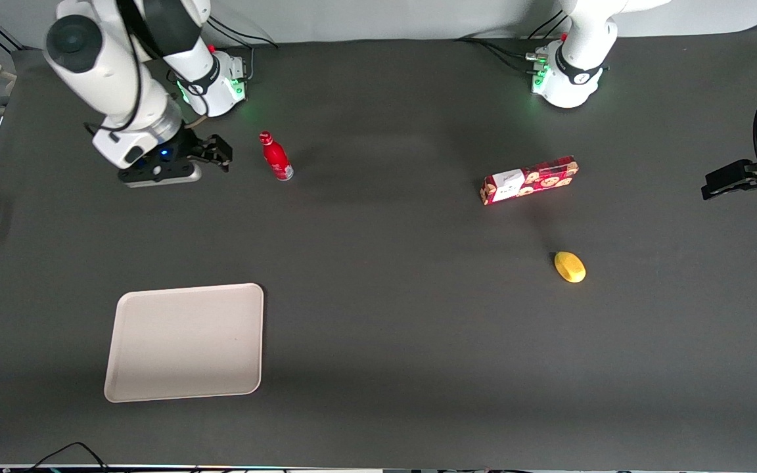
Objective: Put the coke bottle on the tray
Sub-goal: 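Move the open right gripper over the red Coca-Cola bottle, then lower the right gripper and close it around the bottle's neck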
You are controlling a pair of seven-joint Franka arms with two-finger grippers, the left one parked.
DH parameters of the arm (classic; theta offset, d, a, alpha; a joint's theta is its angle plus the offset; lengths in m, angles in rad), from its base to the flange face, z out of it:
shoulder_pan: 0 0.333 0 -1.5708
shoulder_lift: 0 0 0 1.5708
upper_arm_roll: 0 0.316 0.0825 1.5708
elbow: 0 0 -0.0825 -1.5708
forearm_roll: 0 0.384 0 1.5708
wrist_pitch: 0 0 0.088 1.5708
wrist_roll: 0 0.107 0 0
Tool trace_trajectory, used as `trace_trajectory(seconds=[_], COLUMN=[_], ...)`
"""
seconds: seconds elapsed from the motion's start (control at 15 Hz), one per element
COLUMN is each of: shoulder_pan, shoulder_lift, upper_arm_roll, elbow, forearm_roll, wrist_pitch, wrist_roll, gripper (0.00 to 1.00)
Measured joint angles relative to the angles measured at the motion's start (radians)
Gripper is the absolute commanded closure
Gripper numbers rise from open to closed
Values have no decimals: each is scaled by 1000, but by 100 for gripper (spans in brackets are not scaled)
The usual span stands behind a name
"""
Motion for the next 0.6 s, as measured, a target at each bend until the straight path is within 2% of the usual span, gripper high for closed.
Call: trace_trajectory(seconds=[0.33,0.6], shoulder_pan=[0,0], shoulder_lift=[-30,-31], upper_arm_roll=[83,116], elbow=[-109,-197], forearm_roll=[35,47], wrist_pitch=[89,195], wrist_roll=[63,93], gripper=[0,0])
